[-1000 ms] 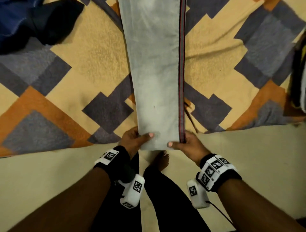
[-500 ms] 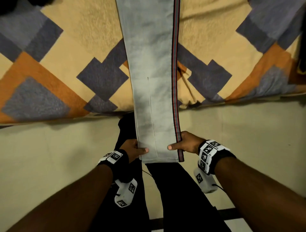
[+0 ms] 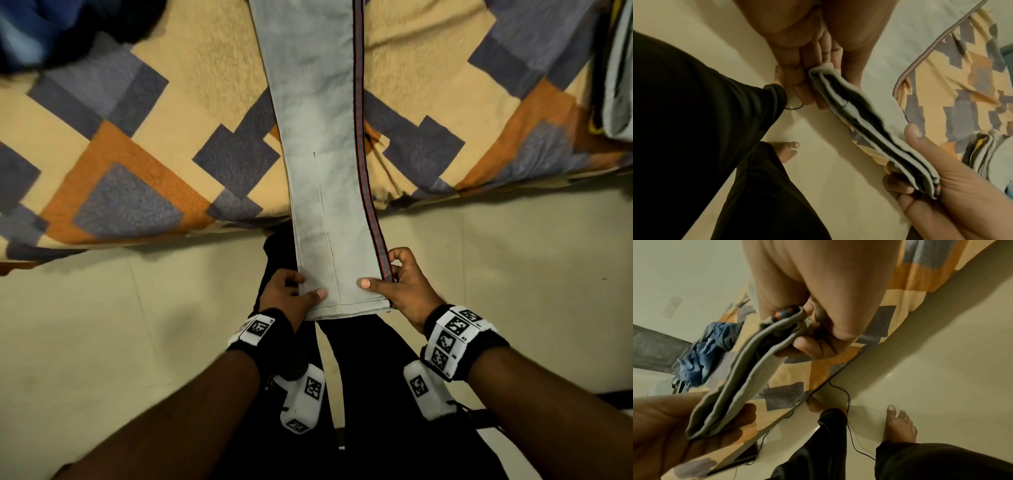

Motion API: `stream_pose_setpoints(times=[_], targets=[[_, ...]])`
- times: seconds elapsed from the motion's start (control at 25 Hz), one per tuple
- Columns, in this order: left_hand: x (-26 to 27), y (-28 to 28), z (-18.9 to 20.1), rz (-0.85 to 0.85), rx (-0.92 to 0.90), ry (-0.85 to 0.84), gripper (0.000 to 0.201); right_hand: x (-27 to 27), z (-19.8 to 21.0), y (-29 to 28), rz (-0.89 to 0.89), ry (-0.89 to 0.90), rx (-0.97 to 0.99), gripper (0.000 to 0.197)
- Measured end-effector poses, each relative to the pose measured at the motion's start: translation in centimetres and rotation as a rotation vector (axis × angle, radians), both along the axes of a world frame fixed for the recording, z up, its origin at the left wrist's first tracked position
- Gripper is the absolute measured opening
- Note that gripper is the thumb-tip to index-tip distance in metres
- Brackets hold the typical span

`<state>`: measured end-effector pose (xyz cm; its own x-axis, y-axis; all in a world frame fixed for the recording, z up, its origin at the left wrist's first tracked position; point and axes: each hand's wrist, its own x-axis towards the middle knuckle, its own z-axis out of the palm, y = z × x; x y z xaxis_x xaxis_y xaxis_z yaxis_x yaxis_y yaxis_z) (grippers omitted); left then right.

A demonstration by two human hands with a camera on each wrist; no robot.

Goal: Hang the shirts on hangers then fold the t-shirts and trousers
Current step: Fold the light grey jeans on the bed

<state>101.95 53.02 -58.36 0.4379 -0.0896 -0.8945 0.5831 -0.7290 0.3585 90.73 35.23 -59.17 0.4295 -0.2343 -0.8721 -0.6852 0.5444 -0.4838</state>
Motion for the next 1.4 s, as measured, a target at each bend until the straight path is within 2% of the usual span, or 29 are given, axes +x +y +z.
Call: stream_pose_setpoints(times=[0.12, 0.24, 0.4, 0.6, 0.64, 0.72, 0.8, 0.88, 0.92, 0.96, 1.04, 1.08, 1.16, 1.24, 1.4], targets=[[-0.4, 0.4, 0.4, -0.087, -0.048, -0.04, 0.032, -1.1, 0.0, 0.3, 0.03, -0.005, -0.045, 0.051], [-0.8, 1.9, 0.6, -0.114, -0.17, -0.003, 0.033, -2.2, -0.5, 0.6, 0.161, 0.003, -0.072, 0.055], [0.6, 1.1, 1.9, 0.067, -0.282, 0.18, 0.016, -1.4, -0.1, -1.1, 0.329, -0.071, -0.142, 0.05], [5.4, -0.8, 3.6, 0.058, -0.493, 0.116, 0.034, 3.0, 3.3, -5.2, 0.316, -0.229, -0.088, 0.03], [6.6, -1.2, 3.8, 0.048, -0.551, 0.077, 0.036, 4.1, 3.7, -6.2, 0.243, -0.255, -0.021, 0.026], [9.0, -2.5, 4.1, 0.009, -0.686, -0.019, 0.022, 6.3, 3.9, -8.6, 0.104, -0.305, 0.151, 0.036], [12.0, -4.6, 4.3, -0.002, -0.742, -0.102, 0.016, 8.9, 3.5, -10.7, 0.093, -0.357, 0.165, 0.043], [15.2, -6.9, 3.5, -0.027, -0.66, -0.261, 0.028, 11.8, 2.8, -12.2, 0.188, -0.391, -0.016, 0.039], [16.8, -8.0, 3.0, -0.071, -0.594, -0.376, 0.025, 13.3, 2.7, -12.6, 0.239, -0.39, -0.155, 0.039], [18.8, -9.2, 2.5, -0.137, -0.539, -0.49, 0.008, 15.2, 2.5, -13.2, 0.259, -0.398, -0.291, 0.04], [22.7, -11.9, 1.0, -0.23, -0.436, -0.677, 0.027, 19.6, 2.1, -14.3, 0.175, -0.454, -0.463, 0.033], [24.5, -13.2, 0.5, -0.195, -0.451, -0.683, 0.028, 22.0, 2.0, -14.9, 0.09, -0.486, -0.45, 0.031], [28.1, -15.8, -0.6, 0.009, -0.551, -0.564, 0.018, 26.7, 1.3, -16.5, -0.007, -0.51, -0.385, 0.033], [30.7, -18.0, -1.5, 0.222, -0.615, -0.413, 0.006, 30.5, 0.5, -17.9, 0.01, -0.502, -0.382, 0.028], [38.0, -21.3, -4.4, 0.275, -0.608, -0.384, 0.011, 38.2, -2.4, -21.2, 0.085, -0.441, -0.483, 0.015]])
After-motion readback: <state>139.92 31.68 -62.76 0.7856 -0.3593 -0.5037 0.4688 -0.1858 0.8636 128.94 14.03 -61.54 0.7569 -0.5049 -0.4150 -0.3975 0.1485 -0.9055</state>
